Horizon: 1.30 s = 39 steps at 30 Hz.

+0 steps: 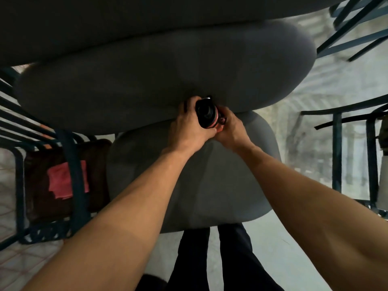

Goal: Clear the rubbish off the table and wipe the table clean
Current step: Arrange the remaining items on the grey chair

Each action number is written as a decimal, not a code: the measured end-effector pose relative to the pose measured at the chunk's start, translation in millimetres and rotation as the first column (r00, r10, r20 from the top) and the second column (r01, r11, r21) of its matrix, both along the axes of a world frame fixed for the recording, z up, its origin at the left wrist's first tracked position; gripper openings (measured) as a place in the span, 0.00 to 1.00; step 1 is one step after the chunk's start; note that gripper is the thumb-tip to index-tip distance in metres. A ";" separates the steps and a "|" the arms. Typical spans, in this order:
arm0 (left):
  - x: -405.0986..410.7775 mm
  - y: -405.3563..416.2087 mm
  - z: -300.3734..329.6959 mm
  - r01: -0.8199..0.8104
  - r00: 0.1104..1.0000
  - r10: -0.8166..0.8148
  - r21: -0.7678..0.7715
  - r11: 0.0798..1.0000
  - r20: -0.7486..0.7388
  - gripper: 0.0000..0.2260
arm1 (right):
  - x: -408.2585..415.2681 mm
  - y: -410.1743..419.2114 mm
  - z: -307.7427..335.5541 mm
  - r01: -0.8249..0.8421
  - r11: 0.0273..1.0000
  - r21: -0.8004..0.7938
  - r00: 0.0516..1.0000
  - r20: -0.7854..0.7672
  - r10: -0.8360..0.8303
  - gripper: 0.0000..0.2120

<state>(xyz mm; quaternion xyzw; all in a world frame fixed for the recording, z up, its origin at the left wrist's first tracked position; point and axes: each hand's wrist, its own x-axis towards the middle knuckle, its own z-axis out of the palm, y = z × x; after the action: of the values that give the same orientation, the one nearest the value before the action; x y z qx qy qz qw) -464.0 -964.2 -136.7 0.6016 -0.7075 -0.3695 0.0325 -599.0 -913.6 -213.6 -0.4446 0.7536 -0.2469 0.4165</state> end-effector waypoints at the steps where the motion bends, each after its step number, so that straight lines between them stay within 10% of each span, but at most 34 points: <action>1: -0.4 2.9 0.6 -0.004 1.000 0.004 -0.016 1.000 0.006 0.38 | 0.0 2.5 0.9 0.001 1.000 -0.013 1.000 -0.004 -0.001 0.37; 18: 19.8 84.7 120.5 0.001 1.000 0.005 -0.213 0.977 0.028 0.38 | 23.2 74.7 104.5 0.020 0.978 -0.206 0.985 0.170 0.016 0.35; 39: 158.2 283.9 298.2 -0.399 0.912 0.392 -0.496 0.771 -0.124 0.39 | 156.3 209.7 275.2 -0.226 0.783 -0.579 0.869 0.245 0.431 0.42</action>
<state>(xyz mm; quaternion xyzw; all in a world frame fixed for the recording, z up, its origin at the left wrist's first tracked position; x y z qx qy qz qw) -305.8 -680.3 161.5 0.7038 -0.6370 -0.1573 0.2724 -442.7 -703.9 61.6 -0.6150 0.4734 -0.4460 0.4457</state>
